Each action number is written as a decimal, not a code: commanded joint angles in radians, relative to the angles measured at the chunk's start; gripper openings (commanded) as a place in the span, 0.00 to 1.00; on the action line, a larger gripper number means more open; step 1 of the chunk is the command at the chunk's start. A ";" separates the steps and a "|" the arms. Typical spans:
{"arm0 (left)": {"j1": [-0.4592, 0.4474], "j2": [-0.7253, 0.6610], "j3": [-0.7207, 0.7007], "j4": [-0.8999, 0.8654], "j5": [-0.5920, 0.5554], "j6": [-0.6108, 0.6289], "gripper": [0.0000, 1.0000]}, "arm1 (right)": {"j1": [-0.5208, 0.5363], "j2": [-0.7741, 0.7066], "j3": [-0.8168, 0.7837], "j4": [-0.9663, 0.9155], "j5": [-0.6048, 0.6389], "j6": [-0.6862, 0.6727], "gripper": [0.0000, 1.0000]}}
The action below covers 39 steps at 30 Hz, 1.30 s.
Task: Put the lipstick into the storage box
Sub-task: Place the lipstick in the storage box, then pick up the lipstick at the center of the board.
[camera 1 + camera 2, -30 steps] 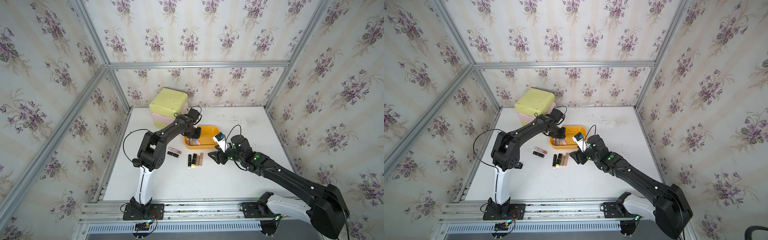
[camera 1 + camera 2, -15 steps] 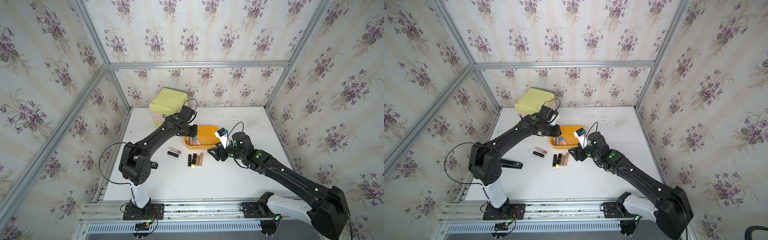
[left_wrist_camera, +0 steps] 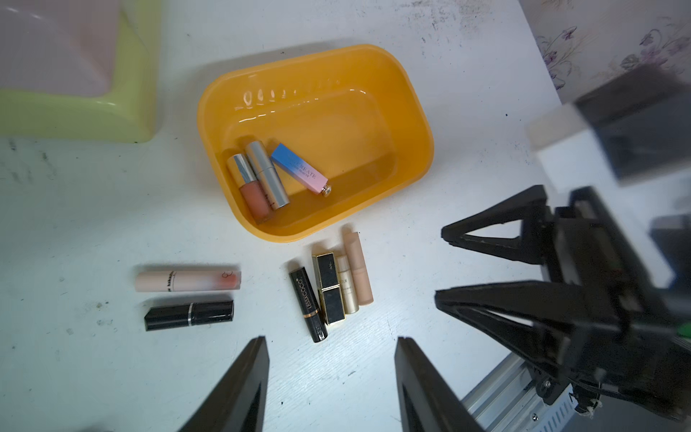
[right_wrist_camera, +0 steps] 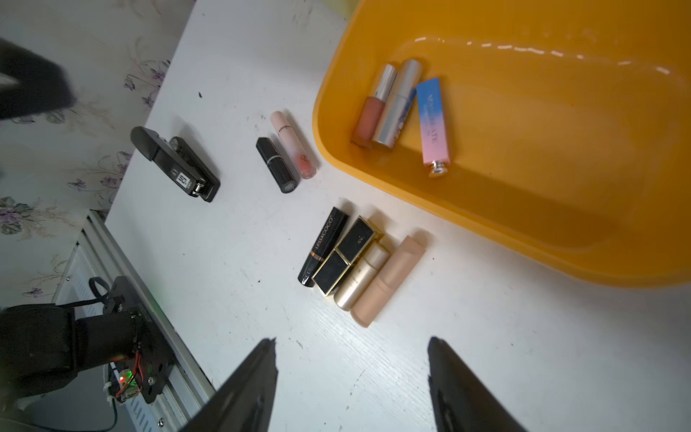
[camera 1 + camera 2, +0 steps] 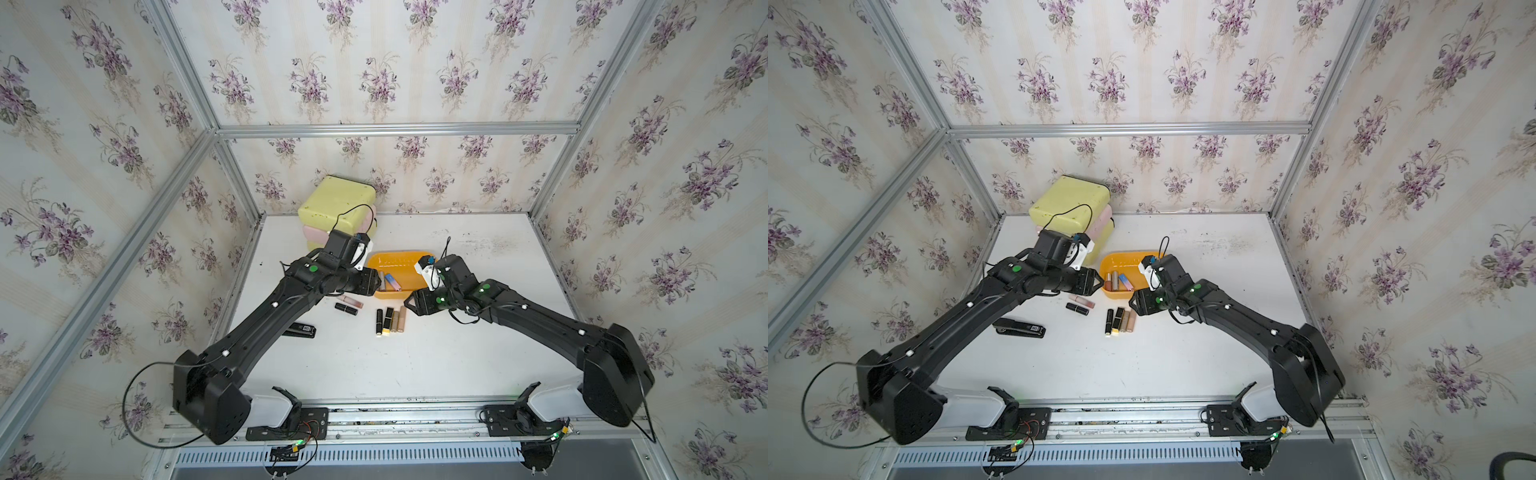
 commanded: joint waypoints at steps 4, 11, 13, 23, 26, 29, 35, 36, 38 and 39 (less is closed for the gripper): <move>0.041 -0.186 -0.129 -0.017 0.001 0.008 0.83 | 0.064 0.162 0.099 -0.166 0.166 0.073 0.64; 0.054 -0.272 -0.234 -0.014 0.024 -0.008 1.00 | 0.113 0.275 0.156 -0.190 0.248 0.090 0.61; 0.054 -0.278 -0.256 -0.004 0.029 -0.014 1.00 | 0.121 0.297 0.171 -0.193 0.256 0.092 0.59; 0.056 -0.272 -0.297 0.014 0.036 -0.014 1.00 | 0.132 0.349 0.188 -0.166 0.238 0.099 0.51; 0.059 -0.274 -0.302 0.017 0.031 -0.011 1.00 | 0.135 0.362 0.192 -0.167 0.235 0.102 0.49; 0.064 -0.275 -0.307 0.018 0.031 -0.010 1.00 | 0.138 0.368 0.191 -0.167 0.237 0.101 0.47; 0.067 -0.277 -0.311 0.017 0.037 -0.012 1.00 | 0.144 0.374 0.186 -0.168 0.242 0.104 0.46; 0.069 -0.279 -0.312 0.018 0.037 -0.012 1.00 | 0.145 0.372 0.184 -0.171 0.245 0.104 0.46; 0.068 -0.281 -0.315 0.020 0.037 -0.013 1.00 | 0.148 0.371 0.180 -0.170 0.249 0.104 0.46; 0.069 -0.282 -0.316 0.020 0.037 -0.013 1.00 | 0.149 0.372 0.179 -0.170 0.250 0.105 0.46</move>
